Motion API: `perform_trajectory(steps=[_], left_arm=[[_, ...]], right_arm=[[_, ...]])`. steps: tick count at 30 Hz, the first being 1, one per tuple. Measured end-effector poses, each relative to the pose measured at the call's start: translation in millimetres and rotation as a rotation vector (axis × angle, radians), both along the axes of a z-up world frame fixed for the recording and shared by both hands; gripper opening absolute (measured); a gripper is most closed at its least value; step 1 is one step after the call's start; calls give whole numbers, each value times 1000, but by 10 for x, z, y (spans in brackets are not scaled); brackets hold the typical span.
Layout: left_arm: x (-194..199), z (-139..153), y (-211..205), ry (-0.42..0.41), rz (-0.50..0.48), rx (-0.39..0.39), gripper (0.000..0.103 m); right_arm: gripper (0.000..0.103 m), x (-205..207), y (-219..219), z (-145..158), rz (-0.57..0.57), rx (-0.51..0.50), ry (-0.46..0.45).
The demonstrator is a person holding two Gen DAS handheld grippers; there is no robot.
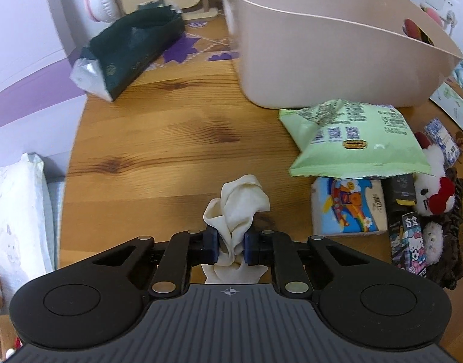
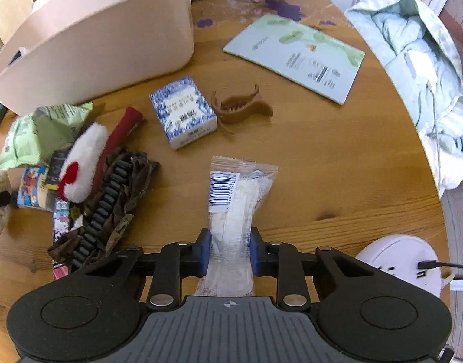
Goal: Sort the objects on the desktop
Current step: 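Lift both items into the beige basket and open both tools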
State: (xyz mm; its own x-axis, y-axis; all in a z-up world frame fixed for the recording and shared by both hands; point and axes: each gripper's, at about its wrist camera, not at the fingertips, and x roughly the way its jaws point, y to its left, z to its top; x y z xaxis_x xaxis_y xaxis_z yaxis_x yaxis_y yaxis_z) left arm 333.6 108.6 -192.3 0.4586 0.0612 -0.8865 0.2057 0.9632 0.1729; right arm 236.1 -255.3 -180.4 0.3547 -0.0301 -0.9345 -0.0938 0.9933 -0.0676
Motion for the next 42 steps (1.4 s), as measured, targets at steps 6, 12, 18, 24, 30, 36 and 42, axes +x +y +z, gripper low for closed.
perform_trajectory(steps=[6, 12, 18, 24, 30, 36, 42], left_arm=[[28, 283, 190, -41, 68, -24, 15], [132, 736, 186, -128, 82, -72, 15], [297, 1139, -36, -203, 36, -115, 15], [493, 1395, -313, -255, 4, -150, 15], [741, 1424, -575, -259, -29, -136, 15], [937, 1359, -854, -260, -45, -127, 15], [1169, 1179, -1109, -227, -42, -116, 15]], right_arm=[[24, 15, 13, 319, 71, 42, -65], [24, 65, 166, 760, 136, 103, -147], [24, 231, 388, 1116, 252, 116, -235], [24, 502, 555, 1403, 344, 105, -315], [24, 781, 701, 1601, 394, 120, -369], [24, 1031, 810, 1606, 442, 132, -376], [24, 1255, 958, 1435, 459, 120, -369]])
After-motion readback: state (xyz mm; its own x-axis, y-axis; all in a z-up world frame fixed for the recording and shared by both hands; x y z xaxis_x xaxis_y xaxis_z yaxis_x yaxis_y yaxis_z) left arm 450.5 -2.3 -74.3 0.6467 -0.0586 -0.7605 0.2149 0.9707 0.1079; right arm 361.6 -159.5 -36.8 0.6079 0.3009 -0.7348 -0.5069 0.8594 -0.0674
